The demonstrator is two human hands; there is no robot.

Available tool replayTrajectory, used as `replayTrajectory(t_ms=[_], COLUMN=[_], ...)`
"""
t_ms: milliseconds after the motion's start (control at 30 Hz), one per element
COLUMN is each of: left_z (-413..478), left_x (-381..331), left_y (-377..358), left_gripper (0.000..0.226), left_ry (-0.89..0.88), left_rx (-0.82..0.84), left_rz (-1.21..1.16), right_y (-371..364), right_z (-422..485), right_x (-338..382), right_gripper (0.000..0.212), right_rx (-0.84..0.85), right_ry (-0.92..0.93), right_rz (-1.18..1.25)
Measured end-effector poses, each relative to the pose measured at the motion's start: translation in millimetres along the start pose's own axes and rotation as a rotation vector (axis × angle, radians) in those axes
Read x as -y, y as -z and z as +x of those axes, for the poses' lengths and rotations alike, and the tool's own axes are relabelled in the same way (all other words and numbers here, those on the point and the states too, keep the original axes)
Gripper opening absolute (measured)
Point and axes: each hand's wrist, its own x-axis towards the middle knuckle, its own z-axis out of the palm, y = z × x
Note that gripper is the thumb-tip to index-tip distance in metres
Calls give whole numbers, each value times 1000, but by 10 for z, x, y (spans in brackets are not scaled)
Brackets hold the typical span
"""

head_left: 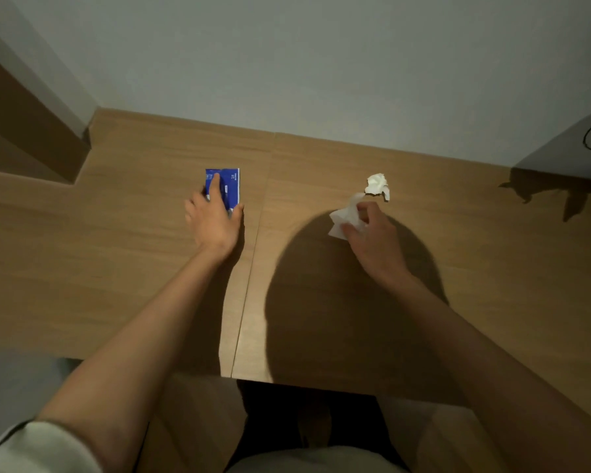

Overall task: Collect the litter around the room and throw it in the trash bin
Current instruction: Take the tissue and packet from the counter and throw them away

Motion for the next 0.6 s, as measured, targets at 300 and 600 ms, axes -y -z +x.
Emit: replayTrajectory(t_ms=[300,600], left_z=[-52,-695], left_x=[66,54], left_y=[27,-23], left_gripper=[72,29], left_ry=[300,325], left_rx=[77,152], left_rz=[-215,-555], right_y=[-72,86], right_z=[-185,-404], right_x=[160,17], right_gripper=[39,28], right_rx=[10,175], right_ry=[-28,108], right_rz=[40,171])
